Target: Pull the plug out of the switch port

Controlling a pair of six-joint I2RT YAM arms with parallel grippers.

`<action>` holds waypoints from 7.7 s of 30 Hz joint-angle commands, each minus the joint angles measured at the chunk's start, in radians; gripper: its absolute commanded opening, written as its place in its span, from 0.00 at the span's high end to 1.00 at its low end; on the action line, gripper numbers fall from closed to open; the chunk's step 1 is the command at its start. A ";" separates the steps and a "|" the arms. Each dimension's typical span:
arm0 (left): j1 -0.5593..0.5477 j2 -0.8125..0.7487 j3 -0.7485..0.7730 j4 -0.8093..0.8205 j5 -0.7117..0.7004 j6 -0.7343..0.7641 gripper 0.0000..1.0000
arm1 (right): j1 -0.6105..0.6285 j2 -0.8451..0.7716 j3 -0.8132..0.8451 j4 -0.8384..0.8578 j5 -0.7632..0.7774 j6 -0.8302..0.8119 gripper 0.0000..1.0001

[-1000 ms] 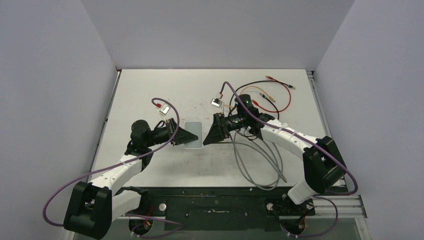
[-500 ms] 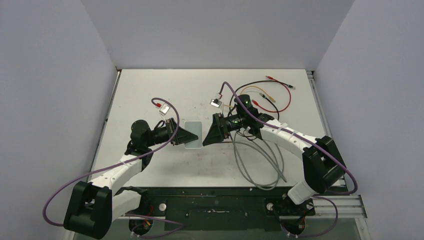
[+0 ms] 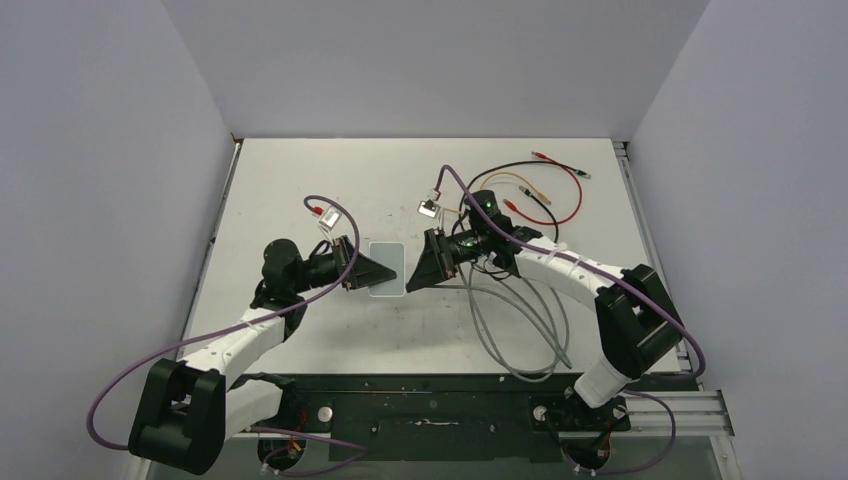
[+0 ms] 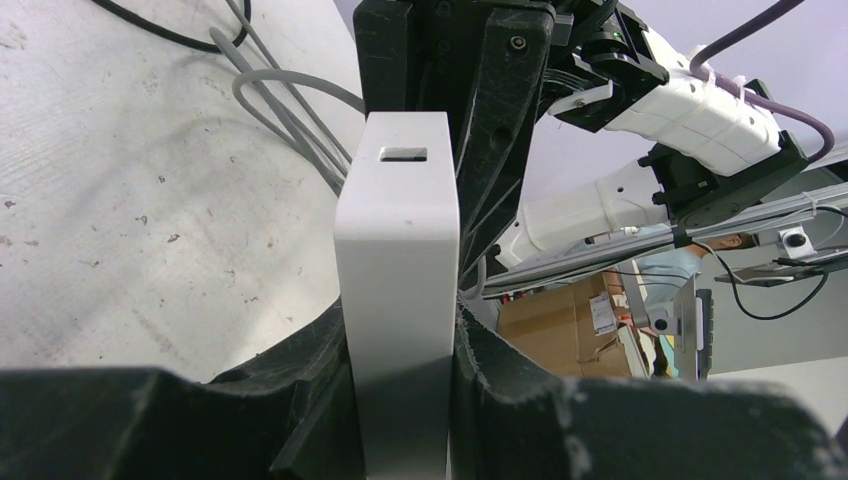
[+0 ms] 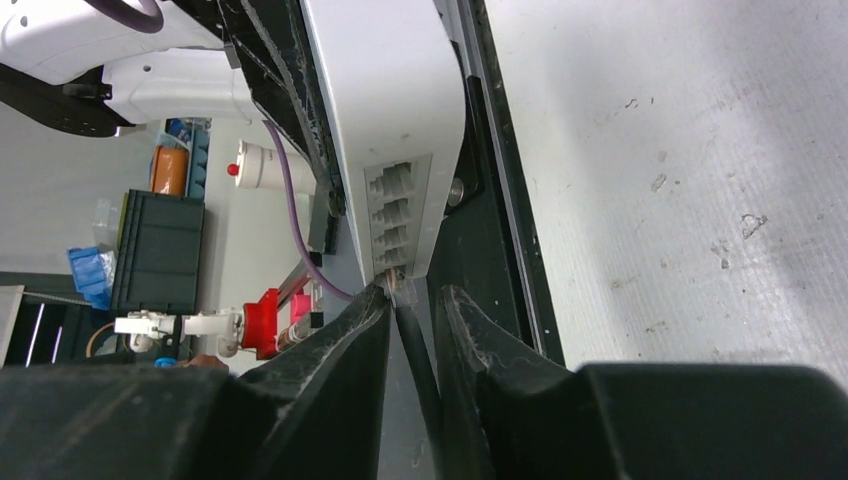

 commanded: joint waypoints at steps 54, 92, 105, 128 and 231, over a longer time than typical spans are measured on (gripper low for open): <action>0.127 -0.127 -0.020 -0.225 -0.027 0.138 1.00 | -0.015 -0.033 0.154 -0.262 0.113 -0.219 0.95; -0.083 0.330 0.047 -0.575 -0.273 0.362 1.00 | -0.144 -0.089 0.396 -0.325 0.232 -0.190 0.95; -0.211 0.475 0.164 -0.774 -0.397 0.463 0.97 | -0.226 -0.035 0.482 -0.380 0.293 -0.233 0.95; -0.230 0.289 0.264 -1.077 -0.719 0.518 0.22 | -0.326 0.083 0.613 -0.359 0.363 -0.231 0.94; 0.181 -0.629 -0.164 -0.569 -1.386 0.308 0.04 | -0.507 -0.332 -0.297 0.286 1.289 -0.157 0.10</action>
